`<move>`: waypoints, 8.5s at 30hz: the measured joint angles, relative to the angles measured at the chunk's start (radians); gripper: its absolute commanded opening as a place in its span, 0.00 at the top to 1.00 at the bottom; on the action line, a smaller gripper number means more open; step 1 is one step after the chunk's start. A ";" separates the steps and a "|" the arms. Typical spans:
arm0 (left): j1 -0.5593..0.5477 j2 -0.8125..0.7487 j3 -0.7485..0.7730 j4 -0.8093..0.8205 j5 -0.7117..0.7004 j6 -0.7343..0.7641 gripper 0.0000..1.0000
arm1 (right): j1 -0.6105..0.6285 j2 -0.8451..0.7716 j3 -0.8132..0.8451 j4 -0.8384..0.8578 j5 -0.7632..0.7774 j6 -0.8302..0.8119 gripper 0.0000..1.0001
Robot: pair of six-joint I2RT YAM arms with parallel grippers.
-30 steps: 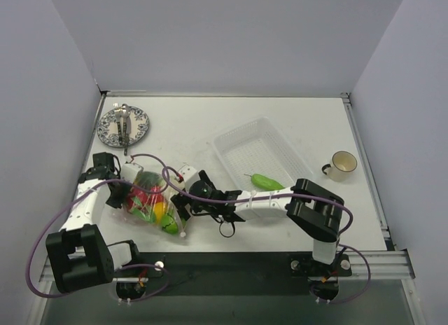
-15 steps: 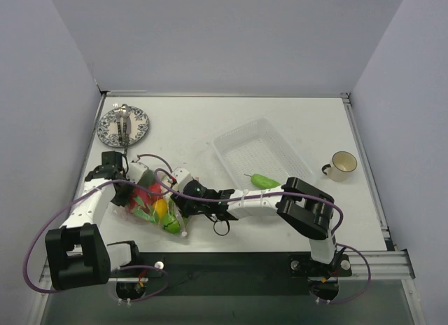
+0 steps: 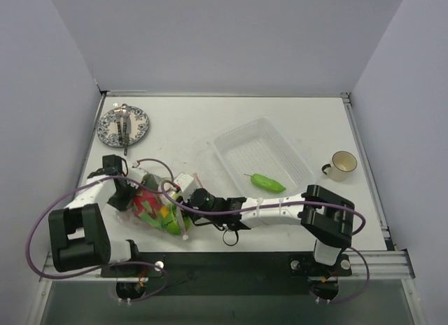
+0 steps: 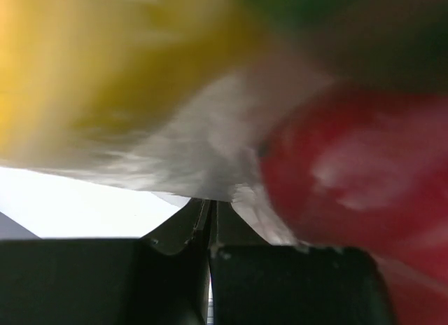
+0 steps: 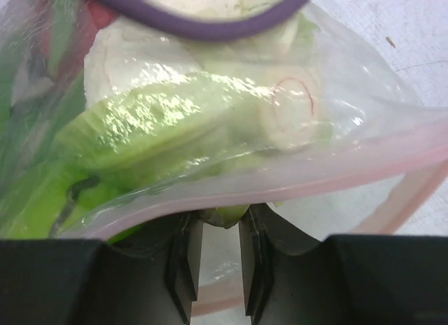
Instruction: Open the zip-top bag and remove the fake food
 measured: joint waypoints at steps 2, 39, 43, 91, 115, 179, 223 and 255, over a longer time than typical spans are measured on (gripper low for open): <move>0.046 0.026 0.022 -0.004 0.014 0.008 1.00 | 0.003 -0.028 -0.023 0.009 0.006 -0.003 1.00; 0.286 0.121 0.109 -0.012 0.088 0.114 1.00 | -0.151 -0.571 -0.142 -0.451 -0.210 -0.068 0.00; 0.286 0.121 0.109 -0.013 0.090 0.121 1.00 | -0.055 -0.633 -0.151 -0.570 -0.247 -0.074 0.00; 0.288 0.053 0.062 -0.053 0.157 0.147 1.00 | 0.312 -0.414 -0.054 -1.131 0.454 0.362 0.00; 0.288 0.033 0.063 -0.116 0.185 0.147 1.00 | 0.222 -0.394 -0.122 -1.276 0.238 0.702 0.00; 0.288 0.006 0.062 -0.129 0.201 0.150 1.00 | -0.288 -0.477 0.126 -0.674 -0.085 0.037 0.02; 0.084 0.139 0.131 -0.108 0.109 0.040 1.00 | -0.073 0.126 0.069 0.060 -0.192 -0.221 0.12; 0.055 0.021 0.610 -0.534 0.404 -0.060 1.00 | -0.392 -0.529 -0.123 -0.309 0.063 -0.109 0.68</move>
